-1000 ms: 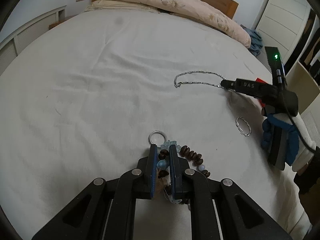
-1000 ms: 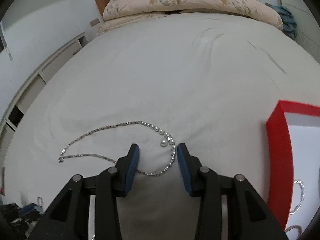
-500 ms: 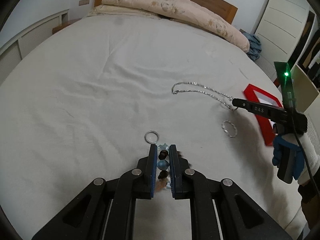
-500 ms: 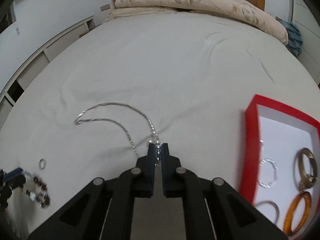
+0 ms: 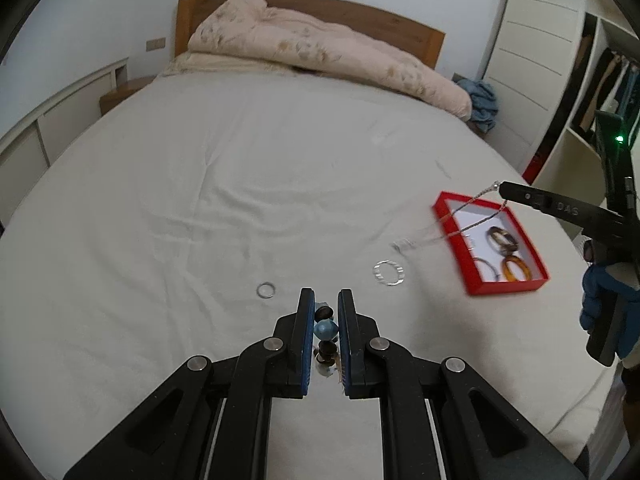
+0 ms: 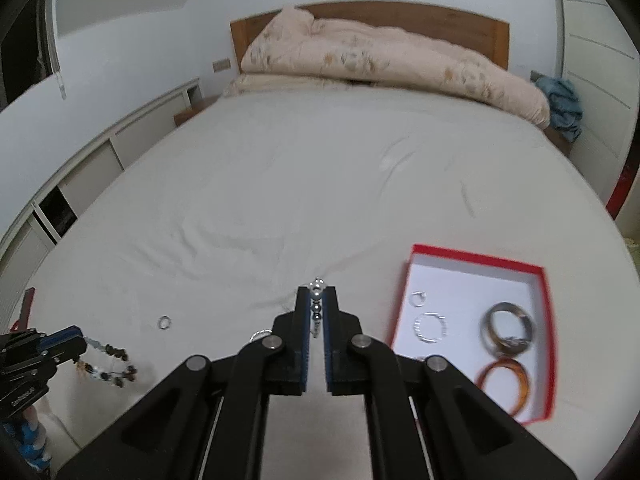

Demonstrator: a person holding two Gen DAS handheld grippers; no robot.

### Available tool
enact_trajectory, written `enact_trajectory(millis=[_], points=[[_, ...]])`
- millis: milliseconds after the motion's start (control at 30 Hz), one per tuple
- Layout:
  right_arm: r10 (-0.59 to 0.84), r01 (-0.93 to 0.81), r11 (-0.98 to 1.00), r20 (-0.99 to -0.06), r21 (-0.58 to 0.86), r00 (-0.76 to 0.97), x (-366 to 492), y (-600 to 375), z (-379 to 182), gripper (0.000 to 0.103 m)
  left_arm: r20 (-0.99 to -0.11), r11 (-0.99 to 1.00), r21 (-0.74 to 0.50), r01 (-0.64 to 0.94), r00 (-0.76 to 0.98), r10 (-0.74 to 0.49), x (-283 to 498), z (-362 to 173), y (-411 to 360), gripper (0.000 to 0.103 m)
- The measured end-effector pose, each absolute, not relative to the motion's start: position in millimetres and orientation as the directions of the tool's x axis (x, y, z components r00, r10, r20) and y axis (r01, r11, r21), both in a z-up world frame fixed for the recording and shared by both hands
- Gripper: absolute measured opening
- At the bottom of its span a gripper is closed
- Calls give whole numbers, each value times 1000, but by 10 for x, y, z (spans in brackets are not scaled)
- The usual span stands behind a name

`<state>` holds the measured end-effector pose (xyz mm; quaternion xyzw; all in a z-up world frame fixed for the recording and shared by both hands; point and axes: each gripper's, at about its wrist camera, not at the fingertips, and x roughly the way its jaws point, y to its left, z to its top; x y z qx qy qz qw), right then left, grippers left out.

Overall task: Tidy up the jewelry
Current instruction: 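Carry the beaded bracelet and chain necklace into the red box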

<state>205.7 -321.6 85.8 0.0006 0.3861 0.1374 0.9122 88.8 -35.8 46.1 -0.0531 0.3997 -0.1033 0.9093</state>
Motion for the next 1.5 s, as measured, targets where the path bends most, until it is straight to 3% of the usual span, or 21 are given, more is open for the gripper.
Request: enact_trajectory(millis=[400, 700, 1100, 1500], points=[[228, -205, 973, -617, 110, 753, 1268, -3875, 1628, 5, -651, 958, -172, 228, 704, -284, 585, 1099, -858, 11], [195, -165, 981, -590, 106, 783, 1485, -4306, 1726, 5, -651, 931, -184, 316, 670, -356, 1144, 1193, -1643, 11], [157, -107, 987, -589, 118, 793, 2289, -4795, 1210, 5, -669, 889, -207, 408, 605, -433, 2263, 784, -2888, 11], [151, -48, 986, -714, 162, 683, 2404, -5185, 62, 5, -819, 886, -185, 426, 431, -378, 2425, -370, -3431, 11]])
